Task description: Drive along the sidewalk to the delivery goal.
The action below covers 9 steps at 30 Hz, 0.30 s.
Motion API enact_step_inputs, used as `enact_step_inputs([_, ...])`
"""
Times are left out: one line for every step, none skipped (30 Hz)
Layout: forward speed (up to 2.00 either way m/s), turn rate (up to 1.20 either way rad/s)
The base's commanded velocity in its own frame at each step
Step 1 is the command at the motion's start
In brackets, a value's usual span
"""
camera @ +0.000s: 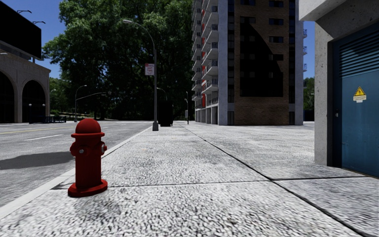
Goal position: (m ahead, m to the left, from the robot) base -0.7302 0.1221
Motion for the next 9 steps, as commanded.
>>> enact_step_inputs([0.00, 0.00])
enact_step_inputs([0.00, 0.00])
enact_step_inputs([0.00, 0.00])
enact_step_inputs([0.00, 0.00])
enact_step_inputs([0.00, 0.00])
enact_step_inputs([0.00, 0.00])
enact_step_inputs([0.00, 0.00])
enact_step_inputs([0.00, 0.00])
enact_step_inputs([0.00, 0.00])
